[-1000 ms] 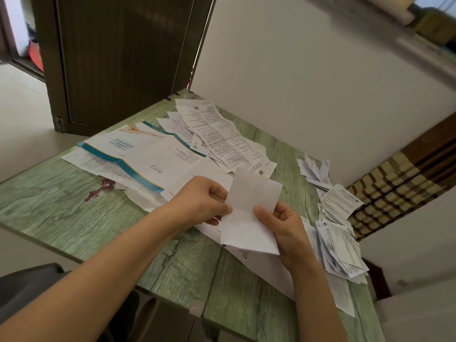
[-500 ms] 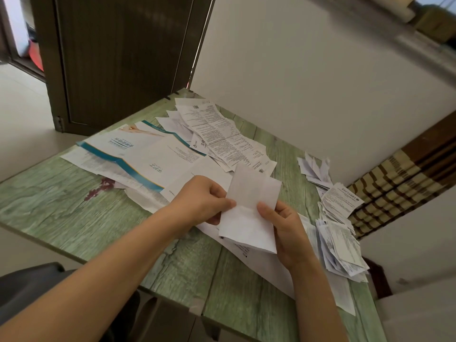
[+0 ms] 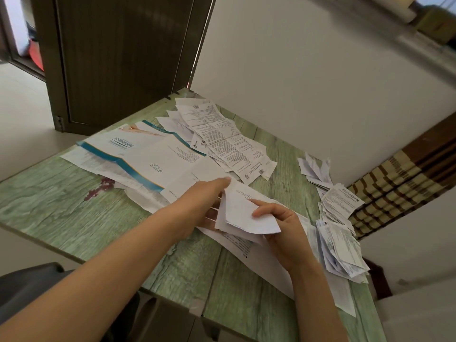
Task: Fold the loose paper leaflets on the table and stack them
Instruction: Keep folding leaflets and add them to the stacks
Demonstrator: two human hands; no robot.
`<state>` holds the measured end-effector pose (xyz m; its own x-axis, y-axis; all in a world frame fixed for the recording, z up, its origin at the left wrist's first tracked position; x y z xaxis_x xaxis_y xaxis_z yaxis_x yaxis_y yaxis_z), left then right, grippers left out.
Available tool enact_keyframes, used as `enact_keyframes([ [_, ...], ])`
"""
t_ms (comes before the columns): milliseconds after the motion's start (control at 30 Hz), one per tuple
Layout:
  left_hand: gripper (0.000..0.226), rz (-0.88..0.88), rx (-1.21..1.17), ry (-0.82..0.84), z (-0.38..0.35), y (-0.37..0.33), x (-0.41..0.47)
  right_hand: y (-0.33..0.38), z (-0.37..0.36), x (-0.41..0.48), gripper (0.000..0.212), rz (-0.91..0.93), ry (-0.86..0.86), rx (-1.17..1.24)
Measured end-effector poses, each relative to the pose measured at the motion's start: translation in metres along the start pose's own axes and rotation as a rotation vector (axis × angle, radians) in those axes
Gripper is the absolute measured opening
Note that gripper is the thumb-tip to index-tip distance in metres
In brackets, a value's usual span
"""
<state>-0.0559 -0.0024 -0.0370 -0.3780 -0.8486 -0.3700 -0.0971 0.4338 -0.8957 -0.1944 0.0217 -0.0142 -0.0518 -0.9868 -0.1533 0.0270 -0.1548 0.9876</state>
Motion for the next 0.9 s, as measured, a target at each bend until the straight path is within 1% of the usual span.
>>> enact_keyframes([
  [100,0.025,-0.019,0.107,0.017,-0.005,0.002,-0.001,0.001,-0.003,0.000,0.048,0.017,0.019,-0.005],
  [233,0.013,-0.169,0.368,-0.116,0.006,-0.007,0.005,-0.003,-0.002,0.001,0.048,-0.032,-0.009,0.034],
  [300,0.020,-0.245,0.405,-0.158,0.009,-0.015,0.005,-0.004,0.003,0.003,0.052,-0.037,-0.036,0.090],
  [333,0.025,-0.273,0.414,-0.170,0.010,-0.017,0.005,-0.004,0.004,0.003,0.051,-0.035,-0.032,0.136],
  [400,0.027,-0.326,0.428,-0.171,0.008,-0.023,0.003,-0.004,0.002,0.003,0.040,-0.034,-0.008,0.180],
  [467,0.022,-0.366,0.411,-0.160,0.006,-0.026,0.001,-0.005,0.003,0.002,0.028,-0.034,-0.016,0.124],
  [567,0.013,-0.387,0.340,-0.144,0.006,-0.027,0.001,-0.005,0.006,0.004,0.036,-0.003,-0.059,0.058],
  [700,0.008,-0.427,0.304,-0.164,0.007,-0.032,0.001,-0.002,0.010,0.003,0.031,0.020,-0.102,0.078],
  [834,0.005,-0.438,0.213,-0.217,0.014,-0.036,0.001,-0.001,0.024,0.001,0.032,0.026,-0.219,0.087],
  [900,0.006,-0.462,0.206,-0.249,0.017,-0.039,-0.001,0.001,0.031,-0.001,0.028,0.033,-0.274,0.090],
])
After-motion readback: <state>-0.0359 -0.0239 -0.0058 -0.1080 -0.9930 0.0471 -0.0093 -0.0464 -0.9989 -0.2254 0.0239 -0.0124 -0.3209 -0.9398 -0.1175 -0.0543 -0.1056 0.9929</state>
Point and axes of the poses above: each hand's wrist, its own x-axis towards the middle knuckle, its own z-axis out of the back of the hand, y = z × x, the point moved 10 cm from there along x, towards the middle knuckle, and after that the axes turned 4 degrees about -z, right-handed, at the moved point
